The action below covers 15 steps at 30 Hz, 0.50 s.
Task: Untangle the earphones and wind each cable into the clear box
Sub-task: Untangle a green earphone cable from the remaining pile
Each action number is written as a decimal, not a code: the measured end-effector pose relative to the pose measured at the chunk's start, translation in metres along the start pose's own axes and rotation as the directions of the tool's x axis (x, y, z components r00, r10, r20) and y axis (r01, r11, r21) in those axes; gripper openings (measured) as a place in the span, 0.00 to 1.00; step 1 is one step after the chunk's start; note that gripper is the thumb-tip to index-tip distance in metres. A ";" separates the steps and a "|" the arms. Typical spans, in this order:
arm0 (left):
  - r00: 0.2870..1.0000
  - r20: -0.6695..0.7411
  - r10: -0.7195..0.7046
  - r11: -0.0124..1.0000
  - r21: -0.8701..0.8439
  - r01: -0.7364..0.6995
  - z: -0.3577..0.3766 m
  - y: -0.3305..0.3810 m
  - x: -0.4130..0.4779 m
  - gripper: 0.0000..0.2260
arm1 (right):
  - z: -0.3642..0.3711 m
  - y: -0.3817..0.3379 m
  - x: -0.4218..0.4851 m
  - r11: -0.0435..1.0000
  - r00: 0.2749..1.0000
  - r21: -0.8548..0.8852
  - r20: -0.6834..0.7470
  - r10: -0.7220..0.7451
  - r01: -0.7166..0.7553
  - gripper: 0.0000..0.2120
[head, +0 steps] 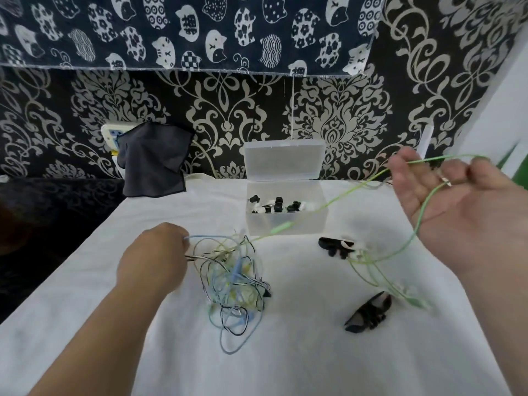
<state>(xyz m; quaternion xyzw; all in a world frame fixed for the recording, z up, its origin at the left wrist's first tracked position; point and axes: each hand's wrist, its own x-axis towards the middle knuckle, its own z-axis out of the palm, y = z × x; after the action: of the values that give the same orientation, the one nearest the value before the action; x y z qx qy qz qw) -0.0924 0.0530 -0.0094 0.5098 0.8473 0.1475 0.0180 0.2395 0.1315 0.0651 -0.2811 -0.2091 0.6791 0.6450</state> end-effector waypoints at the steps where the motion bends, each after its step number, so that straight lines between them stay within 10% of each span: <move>1: 0.999 0.002 -0.037 0.998 0.047 0.037 -0.002 -0.002 0.001 0.10 | -0.004 -0.003 0.002 0.999 0.999 0.041 -0.022 -0.027 0.028 0.23; 6: 0.994 -0.096 -0.057 0.986 0.148 0.071 -0.013 0.009 -0.005 0.10 | -0.017 -0.009 0.005 0.998 0.998 0.026 -0.003 -0.058 0.058 0.12; 9: 0.995 0.081 0.063 0.998 -0.002 -0.063 -0.013 0.028 -0.008 0.24 | -0.017 -0.008 -0.002 0.999 0.974 -0.034 0.225 0.010 -0.002 0.12; 15: 0.808 0.121 0.577 0.787 -0.346 -0.511 -0.006 0.096 -0.049 0.42 | 0.003 -0.001 -0.022 0.956 0.713 -0.128 0.641 0.283 -0.265 0.24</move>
<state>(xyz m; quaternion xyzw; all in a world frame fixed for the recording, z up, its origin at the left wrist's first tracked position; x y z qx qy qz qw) 0.0127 0.0505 0.0161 0.7378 0.6237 0.2142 0.1444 0.2385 0.1098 0.0700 -0.0630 -0.3858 0.8192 0.4197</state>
